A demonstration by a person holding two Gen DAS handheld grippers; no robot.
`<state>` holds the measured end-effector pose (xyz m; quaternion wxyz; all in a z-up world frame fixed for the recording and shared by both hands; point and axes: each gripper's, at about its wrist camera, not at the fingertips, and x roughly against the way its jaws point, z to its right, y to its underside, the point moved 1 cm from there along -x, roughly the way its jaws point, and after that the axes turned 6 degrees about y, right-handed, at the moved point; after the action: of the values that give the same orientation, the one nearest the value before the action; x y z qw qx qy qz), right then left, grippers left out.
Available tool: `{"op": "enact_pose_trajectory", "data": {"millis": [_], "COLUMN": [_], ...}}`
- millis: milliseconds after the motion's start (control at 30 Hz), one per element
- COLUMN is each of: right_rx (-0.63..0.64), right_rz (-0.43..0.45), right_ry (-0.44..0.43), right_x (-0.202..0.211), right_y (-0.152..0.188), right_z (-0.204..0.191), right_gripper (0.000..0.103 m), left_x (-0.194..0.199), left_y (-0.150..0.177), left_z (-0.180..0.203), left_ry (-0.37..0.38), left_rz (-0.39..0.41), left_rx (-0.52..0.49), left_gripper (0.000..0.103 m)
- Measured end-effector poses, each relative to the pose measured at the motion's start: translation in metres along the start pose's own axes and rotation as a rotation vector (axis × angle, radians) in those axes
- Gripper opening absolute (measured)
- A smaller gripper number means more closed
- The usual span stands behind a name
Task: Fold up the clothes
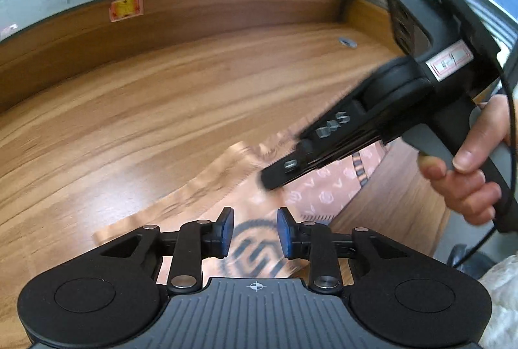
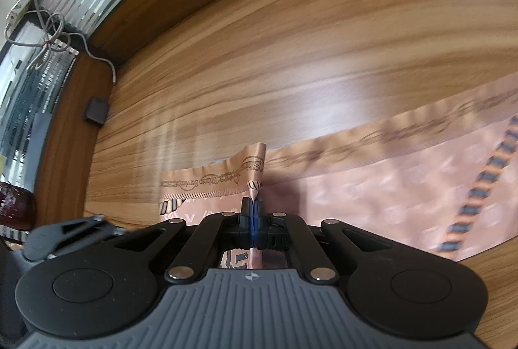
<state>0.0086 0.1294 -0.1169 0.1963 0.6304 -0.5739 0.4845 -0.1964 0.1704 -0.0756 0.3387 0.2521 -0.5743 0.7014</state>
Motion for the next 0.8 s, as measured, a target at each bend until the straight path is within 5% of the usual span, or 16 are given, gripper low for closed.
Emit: {"op": "enact_pose_trajectory", "data": {"millis": [467, 800], "right_rx": [0.086, 0.084], "right_rz": [0.015, 0.020], "right_ry": [0.099, 0.123], "right_x": [0.068, 0.103], "right_y": [-0.044, -0.072], "right_z": [0.125, 0.203], "right_gripper": [0.000, 0.000], "left_x": [-0.013, -0.041], "left_y": [-0.008, -0.018], "left_z": [0.008, 0.039], "left_ry": [-0.159, -0.211], "left_rz": [-0.027, -0.033], "left_rx": [0.180, 0.219], "left_gripper": [0.041, 0.052]}}
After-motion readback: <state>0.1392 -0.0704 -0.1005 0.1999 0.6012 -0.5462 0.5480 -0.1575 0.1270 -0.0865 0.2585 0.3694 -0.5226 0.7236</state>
